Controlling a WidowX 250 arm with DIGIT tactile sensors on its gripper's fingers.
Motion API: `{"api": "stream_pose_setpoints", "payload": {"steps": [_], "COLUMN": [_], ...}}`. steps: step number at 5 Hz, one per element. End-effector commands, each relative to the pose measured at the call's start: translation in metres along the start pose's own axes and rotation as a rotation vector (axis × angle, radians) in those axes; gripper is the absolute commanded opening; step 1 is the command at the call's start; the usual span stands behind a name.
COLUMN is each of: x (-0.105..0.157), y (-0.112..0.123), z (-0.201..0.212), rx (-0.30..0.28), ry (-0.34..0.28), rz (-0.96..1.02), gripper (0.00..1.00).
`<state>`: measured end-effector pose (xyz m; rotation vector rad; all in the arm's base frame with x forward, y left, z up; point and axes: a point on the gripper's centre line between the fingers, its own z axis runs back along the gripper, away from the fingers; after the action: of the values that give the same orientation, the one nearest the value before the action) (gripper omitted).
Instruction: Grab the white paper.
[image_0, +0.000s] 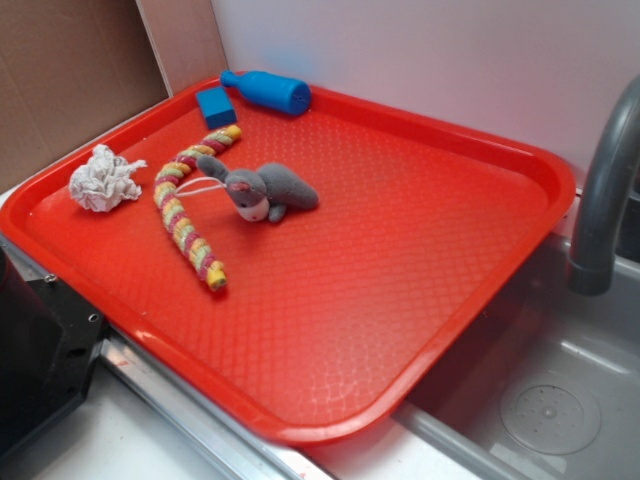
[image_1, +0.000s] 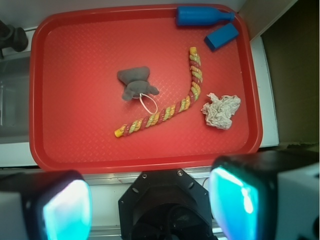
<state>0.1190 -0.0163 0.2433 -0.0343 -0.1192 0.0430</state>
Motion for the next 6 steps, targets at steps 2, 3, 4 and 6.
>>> {"api": "stream_pose_setpoints", "payload": {"steps": [2, 3, 4, 6], "x": [0.008, 0.019, 0.019, 0.009], "y": [0.041, 0.081, 0.111, 0.146], "z": [-0.044, -0.079, -0.114, -0.162], "rx": [0.069, 0.114, 0.155, 0.227], "ry": [0.009, -0.044, -0.067, -0.033], "rz": [0.182, 0.428, 0.568, 0.605], "gripper": [1.00, 1.00, 1.00, 1.00]}}
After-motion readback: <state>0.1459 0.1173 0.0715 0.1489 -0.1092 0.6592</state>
